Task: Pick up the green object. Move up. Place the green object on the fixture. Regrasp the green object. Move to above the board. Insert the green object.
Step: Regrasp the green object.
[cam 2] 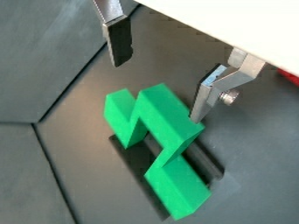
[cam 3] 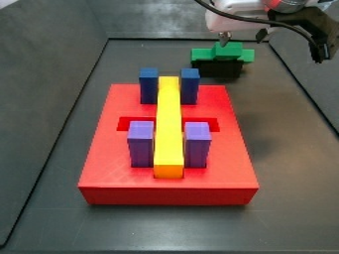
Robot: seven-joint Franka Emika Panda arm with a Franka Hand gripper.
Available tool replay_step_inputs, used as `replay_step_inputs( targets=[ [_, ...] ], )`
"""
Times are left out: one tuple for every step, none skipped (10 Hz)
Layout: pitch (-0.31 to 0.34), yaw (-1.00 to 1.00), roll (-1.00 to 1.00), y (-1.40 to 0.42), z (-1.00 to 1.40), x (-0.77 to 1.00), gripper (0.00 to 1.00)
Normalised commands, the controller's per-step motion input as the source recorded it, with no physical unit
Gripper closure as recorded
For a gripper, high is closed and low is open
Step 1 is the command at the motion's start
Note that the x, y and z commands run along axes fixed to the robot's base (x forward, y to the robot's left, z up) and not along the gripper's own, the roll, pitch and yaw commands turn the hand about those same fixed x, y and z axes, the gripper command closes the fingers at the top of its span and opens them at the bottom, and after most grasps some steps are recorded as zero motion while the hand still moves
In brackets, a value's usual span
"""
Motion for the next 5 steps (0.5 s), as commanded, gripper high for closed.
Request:
replay_step_inputs(
  targets=[
    [0.789, -0.24, 0.23, 0.12, 0.00, -0.20, 0.00],
    [0.903, -0.41, 0.13, 0.10, 0.00, -0.01, 0.00],
    [0.969, -0.48, 0.19, 0.05, -0.05, 0.00, 0.00],
    [0.777, -0.41, 0.21, 0.00, -0.26, 0.16, 0.00],
    [0.166, -0.24, 0.21, -0.04, -0.53, 0.19, 0.00]
  ],
)
